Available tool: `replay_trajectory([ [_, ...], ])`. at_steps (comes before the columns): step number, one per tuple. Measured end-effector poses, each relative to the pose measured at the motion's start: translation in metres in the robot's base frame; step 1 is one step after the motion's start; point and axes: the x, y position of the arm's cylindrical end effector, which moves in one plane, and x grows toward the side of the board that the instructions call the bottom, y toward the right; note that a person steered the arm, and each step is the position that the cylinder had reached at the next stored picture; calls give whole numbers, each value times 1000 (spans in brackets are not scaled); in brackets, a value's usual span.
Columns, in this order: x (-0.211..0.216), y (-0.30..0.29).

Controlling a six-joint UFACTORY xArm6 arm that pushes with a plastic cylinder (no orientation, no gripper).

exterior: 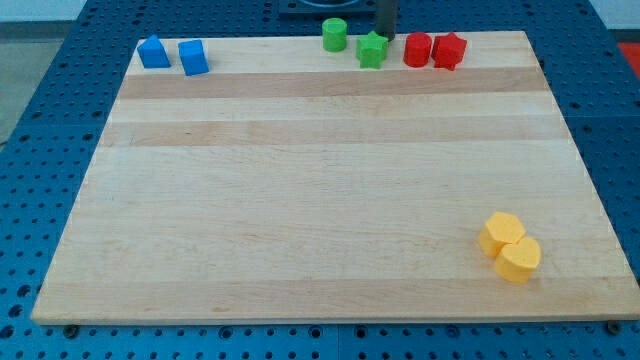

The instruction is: Move the green star bottom left to the red circle

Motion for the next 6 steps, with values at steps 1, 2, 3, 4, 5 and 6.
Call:
replay_trajectory([
  [1,2,-28],
  [2,54,-37],
  [3,74,-39],
  [4,37,7],
  [5,2,27],
  [6,0,22],
])
